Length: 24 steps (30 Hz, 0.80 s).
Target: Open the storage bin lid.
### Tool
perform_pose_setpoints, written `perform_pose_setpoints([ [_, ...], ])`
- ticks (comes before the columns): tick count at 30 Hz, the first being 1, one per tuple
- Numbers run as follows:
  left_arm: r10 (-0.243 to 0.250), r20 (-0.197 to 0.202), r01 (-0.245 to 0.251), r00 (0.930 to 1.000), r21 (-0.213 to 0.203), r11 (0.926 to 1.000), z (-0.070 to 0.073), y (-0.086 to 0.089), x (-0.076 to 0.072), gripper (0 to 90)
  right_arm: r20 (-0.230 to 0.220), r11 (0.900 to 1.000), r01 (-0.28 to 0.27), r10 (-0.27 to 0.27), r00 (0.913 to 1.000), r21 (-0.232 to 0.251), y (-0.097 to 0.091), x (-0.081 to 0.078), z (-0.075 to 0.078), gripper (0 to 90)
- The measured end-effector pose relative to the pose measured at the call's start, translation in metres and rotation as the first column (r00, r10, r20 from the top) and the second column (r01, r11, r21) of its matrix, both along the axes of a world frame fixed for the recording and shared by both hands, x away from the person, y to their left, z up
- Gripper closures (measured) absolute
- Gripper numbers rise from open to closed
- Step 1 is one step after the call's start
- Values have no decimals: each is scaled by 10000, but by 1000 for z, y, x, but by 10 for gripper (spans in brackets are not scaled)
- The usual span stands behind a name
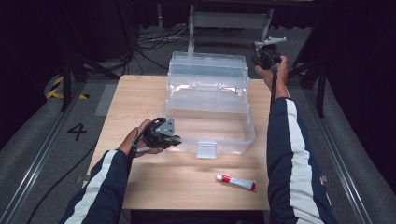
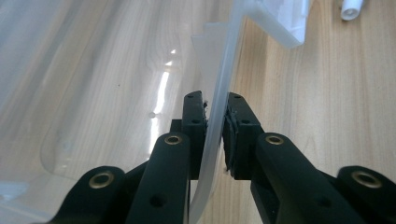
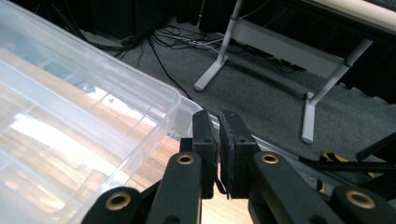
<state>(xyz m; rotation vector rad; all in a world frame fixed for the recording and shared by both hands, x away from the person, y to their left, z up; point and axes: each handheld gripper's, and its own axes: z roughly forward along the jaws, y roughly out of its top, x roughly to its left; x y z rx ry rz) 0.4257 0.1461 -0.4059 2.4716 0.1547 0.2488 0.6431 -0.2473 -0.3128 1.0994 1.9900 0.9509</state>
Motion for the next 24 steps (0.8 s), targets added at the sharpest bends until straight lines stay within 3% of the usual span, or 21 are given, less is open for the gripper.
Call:
perform_pose_setpoints([
  [24, 160, 101, -159, 9998, -73, 9998, -1, 0, -2, 797, 486, 9946, -1041, 1042, 9934, -41, -26, -80, 14, 855],
])
